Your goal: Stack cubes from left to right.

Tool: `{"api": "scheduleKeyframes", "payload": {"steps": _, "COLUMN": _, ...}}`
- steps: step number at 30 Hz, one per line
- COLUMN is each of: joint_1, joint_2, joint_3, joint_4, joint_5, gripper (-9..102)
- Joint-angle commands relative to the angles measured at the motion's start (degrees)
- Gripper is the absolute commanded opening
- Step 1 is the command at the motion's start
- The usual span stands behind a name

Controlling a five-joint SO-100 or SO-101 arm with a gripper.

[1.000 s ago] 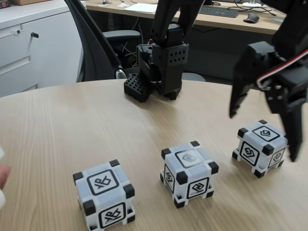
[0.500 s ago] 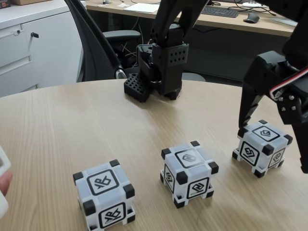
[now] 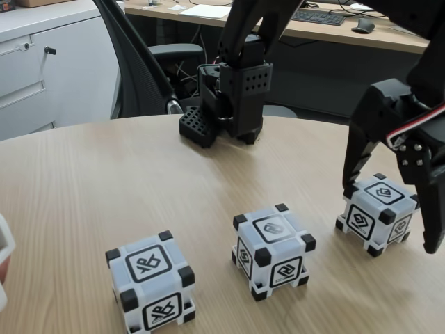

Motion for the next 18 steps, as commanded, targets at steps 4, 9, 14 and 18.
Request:
{"api": "scheduleKeyframes", "payload": {"steps": 4, "joint_1": 0.0, "joint_2": -1.5, "joint_3": -1.8, "joint_4": 0.2, "joint_5": 1.4, "gripper": 40}}
{"api": "scheduleKeyframes", "payload": {"steps": 9, "joint_1": -0.3, "joint_2": -3.5, "joint_3": -2.1, "joint_4": 0.1, "joint_5": 2.5, "gripper": 38}}
{"api": "scheduleKeyframes", "payload": {"steps": 14, "joint_1": 0.0, "joint_2": -3.5, "joint_3": -2.3, "joint_4": 0.1, "joint_5": 2.4, "gripper": 35}}
{"api": "scheduleKeyframes", "payload": {"steps": 18, "joint_1": 0.2, "joint_2": -3.5, "joint_3": -2.4, "joint_4": -0.1, "joint_5": 1.3, "gripper": 22}}
